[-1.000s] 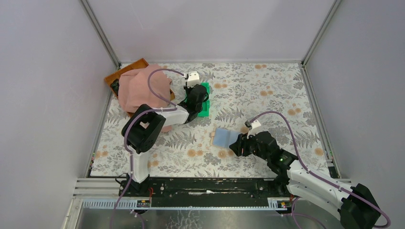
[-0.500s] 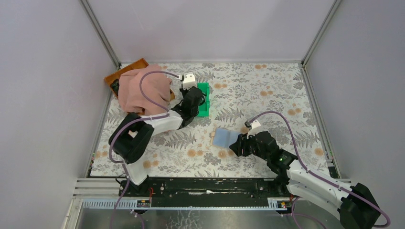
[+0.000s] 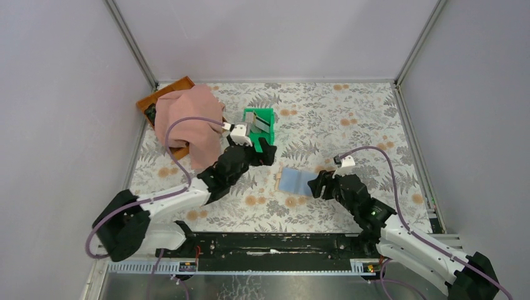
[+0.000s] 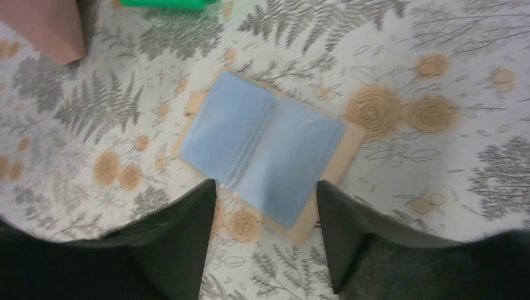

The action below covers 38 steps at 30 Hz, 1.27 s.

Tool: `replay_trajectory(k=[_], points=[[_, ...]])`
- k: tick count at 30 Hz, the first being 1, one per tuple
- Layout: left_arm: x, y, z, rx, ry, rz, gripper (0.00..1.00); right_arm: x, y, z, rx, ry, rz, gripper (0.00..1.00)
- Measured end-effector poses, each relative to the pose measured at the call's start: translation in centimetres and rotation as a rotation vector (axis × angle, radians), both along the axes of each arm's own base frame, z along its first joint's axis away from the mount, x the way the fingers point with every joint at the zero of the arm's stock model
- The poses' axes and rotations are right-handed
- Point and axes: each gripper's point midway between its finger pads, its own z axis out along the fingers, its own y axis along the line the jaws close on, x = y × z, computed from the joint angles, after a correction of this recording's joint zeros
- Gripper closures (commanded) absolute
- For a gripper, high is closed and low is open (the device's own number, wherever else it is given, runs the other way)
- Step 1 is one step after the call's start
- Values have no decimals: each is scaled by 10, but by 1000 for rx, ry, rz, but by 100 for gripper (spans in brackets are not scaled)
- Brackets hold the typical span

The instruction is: Take the credit cards out of the card holder

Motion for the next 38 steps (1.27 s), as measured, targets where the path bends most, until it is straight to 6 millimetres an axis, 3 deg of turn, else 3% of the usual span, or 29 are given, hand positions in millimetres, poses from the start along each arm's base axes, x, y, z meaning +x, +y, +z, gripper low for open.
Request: replay_trajectory(k=[2, 3, 6, 8, 13, 20, 28, 30, 32, 34, 38], points=[[-14, 3, 6, -21, -3, -45, 0, 4, -9, 1, -12, -11, -55, 97], [-19, 5, 8, -28, -4, -62, 0, 6, -14, -1, -21, -10, -89, 100], [-33, 9, -4, -20, 16, -96, 0, 8, -23, -9, -48, 15, -144, 100], [-41, 12, -24, 8, 59, -114, 0, 6, -24, -19, -72, 48, -146, 100], [-55, 13, -58, 56, 160, -156, 0, -6, -15, -48, -114, 177, -84, 100], [-61, 12, -71, 71, 210, -175, 0, -11, 3, -70, -89, 276, -47, 100], [-64, 15, -76, 51, 256, -154, 0, 14, 21, -68, -94, 301, -81, 100], [-65, 16, -73, 42, 257, -143, 0, 16, 23, -65, -91, 292, -81, 92], [-63, 18, -65, 22, 242, -130, 0, 18, 23, -58, -82, 268, -78, 75], [-62, 17, -55, -2, 219, -129, 0, 21, 25, -43, -53, 228, -72, 54], [-64, 19, -42, -40, 179, -133, 0, 26, 27, -6, 20, 113, -59, 35]])
